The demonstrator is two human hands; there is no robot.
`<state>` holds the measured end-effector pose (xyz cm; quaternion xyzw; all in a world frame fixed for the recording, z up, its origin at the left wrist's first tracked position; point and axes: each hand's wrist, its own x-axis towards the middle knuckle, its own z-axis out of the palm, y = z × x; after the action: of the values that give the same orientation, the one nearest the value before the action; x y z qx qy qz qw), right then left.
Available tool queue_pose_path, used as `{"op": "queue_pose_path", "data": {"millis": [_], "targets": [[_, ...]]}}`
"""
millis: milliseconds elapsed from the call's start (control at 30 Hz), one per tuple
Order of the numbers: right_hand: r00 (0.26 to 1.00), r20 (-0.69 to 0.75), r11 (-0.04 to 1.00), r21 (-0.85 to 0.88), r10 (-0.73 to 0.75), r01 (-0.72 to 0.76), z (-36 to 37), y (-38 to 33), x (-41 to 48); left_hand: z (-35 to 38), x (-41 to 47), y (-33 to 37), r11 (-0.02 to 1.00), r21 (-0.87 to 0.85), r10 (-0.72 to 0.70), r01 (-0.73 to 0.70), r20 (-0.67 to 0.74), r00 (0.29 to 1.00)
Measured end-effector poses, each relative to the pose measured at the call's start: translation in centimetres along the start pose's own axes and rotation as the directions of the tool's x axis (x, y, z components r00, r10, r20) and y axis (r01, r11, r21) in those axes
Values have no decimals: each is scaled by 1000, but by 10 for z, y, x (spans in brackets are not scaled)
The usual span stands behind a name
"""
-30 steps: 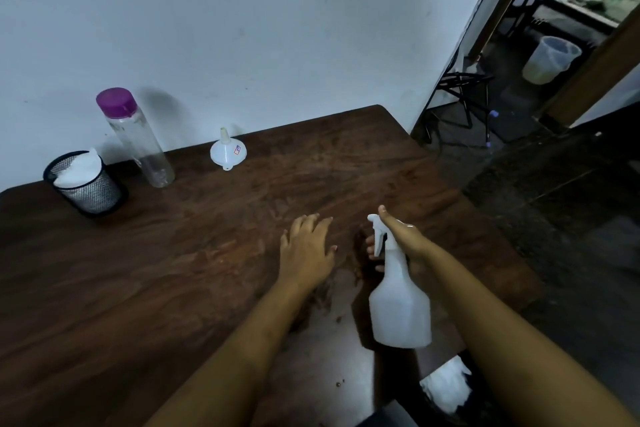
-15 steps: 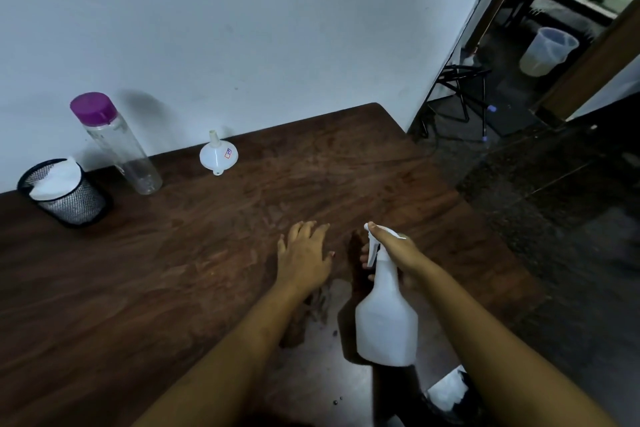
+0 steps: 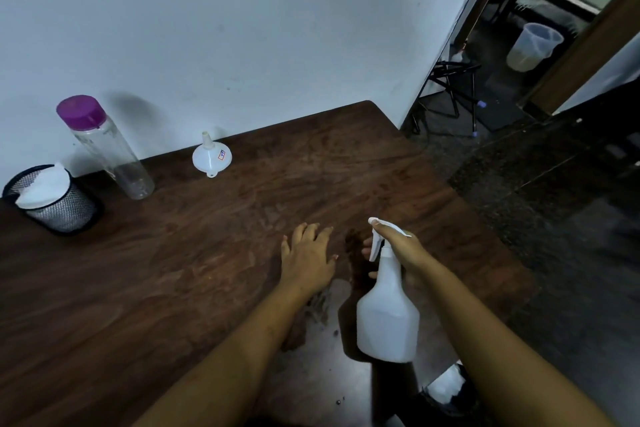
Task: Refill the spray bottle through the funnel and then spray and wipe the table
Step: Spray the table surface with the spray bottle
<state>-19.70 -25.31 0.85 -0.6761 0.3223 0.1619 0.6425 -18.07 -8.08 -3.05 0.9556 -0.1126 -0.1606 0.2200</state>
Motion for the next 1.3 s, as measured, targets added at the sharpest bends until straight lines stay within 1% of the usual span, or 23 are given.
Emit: {"op": "queue_pose_path", "data": {"millis": [167,267,333,433,500,533,600,667,700,733,800,867,900,967,1033,1100,1133,1167,1233,1300], "targets": [[998,-39,993,114,42,-37,-8,0,-9,1,-4,7,1000,-5,21,-21,3,1000],[990,-143,986,167,23,1,-13,1,-11,1,-8,12,999,-16,33,-32,17,999],[974,-226,992,121,11,17,-14,4,-10,2,-10,14,999,-15,37,-37,33,999],[955,-291,998,-41,-54,44,-18,10,-10,4,-14,17,999,-8,46,-45,51,998],[952,-293,993,-101,-87,59,-22,13,-10,5,-16,19,999,-13,53,-53,55,997],[954,-290,993,-106,-78,49,-24,13,-11,5,-16,20,998,-16,57,-56,59,997],[964,-264,999,-37,-19,10,-27,13,-14,5,-17,24,998,-18,64,-63,65,996],[983,-182,997,76,29,-15,-30,11,-19,5,-17,27,998,-15,64,-63,63,996],[988,-150,994,112,27,-11,-31,9,-20,6,-16,29,998,-12,62,-61,60,996],[989,-148,992,130,16,3,-32,9,-20,6,-16,30,998,-9,60,-60,60,996],[978,-207,994,98,-26,47,-31,9,-18,6,-16,32,998,-5,60,-60,62,996],[963,-261,997,-21,-71,68,-28,12,-12,6,-16,34,998,-9,64,-64,63,996],[960,-270,996,-51,-80,69,-28,15,-9,6,-16,34,998,-10,67,-67,62,996],[961,-270,999,-9,-51,51,-28,18,-6,6,-16,34,998,-10,69,-68,61,996],[976,-216,998,65,-2,17,-31,19,-9,6,-16,34,998,-6,62,-62,58,996],[990,-136,996,86,39,-27,-35,20,-12,5,-16,33,998,0,59,-60,45,997],[992,-121,994,107,46,-33,-36,20,-13,5,-16,32,998,0,61,-61,40,997],[990,-129,990,140,48,-30,-37,22,-14,4,-16,32,998,-2,63,-63,37,997],[978,-206,983,181,27,11,-36,23,-12,3,-16,32,998,-8,70,-70,35,997],[965,-261,993,104,-22,50,-35,26,-7,2,-16,32,997,-15,78,-77,37,996]]}}
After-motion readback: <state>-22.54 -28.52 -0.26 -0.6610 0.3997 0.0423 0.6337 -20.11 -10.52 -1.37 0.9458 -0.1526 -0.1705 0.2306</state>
